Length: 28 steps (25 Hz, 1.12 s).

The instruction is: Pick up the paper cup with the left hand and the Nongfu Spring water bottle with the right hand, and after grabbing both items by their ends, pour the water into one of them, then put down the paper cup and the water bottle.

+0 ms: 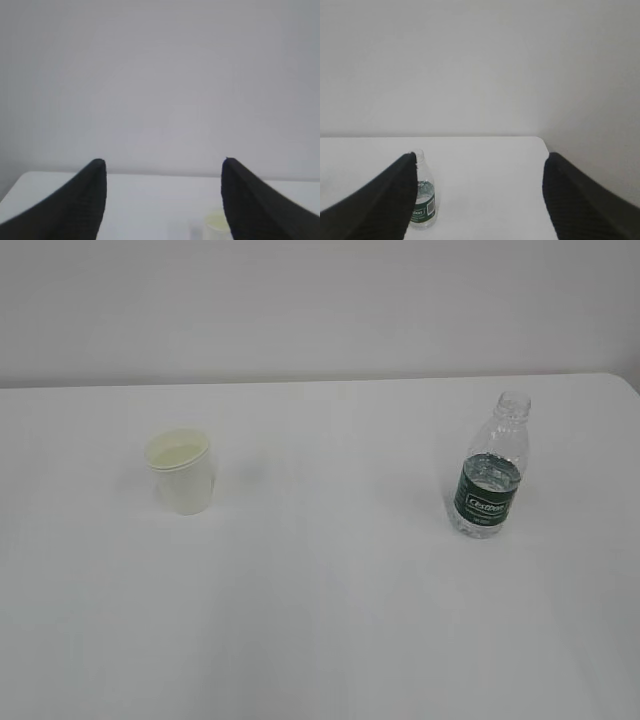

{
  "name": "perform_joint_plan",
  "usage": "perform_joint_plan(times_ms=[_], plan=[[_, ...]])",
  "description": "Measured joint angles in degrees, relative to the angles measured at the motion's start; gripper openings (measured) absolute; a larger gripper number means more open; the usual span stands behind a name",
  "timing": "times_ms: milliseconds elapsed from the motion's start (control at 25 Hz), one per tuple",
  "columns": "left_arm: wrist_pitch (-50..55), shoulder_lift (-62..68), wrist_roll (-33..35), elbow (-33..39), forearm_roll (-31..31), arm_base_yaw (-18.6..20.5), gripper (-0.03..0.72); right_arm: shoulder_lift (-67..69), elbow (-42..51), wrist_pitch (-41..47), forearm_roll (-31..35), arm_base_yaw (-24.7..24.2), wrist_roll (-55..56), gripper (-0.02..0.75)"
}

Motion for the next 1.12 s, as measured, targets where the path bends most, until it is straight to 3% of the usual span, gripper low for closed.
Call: perform_joint_plan(times_ms=[240,560,800,1120], plan=[[9.03,-2.83,0.95,0.0,-5.37,0.0,0.512,-0.13,-2.28,7.24,0.59,0.0,-0.26,0.591],[21.64,-3.83,11.57,0.0,-14.94,0.0,0.503,-0.13,-5.66,20.11,2.22,0.0,-0.4,0.59],[31.67,-3.83,13.9,0.0,-15.8,0.0,0.473,-0.13,-5.71,28.7,2.34,0.0,-0.57,0.59],[35.09,-3.98,14.48,0.12,-17.23,0.0,0.471,-0.13,-5.71,29.13,4.41,0.0,-1.39,0.59]])
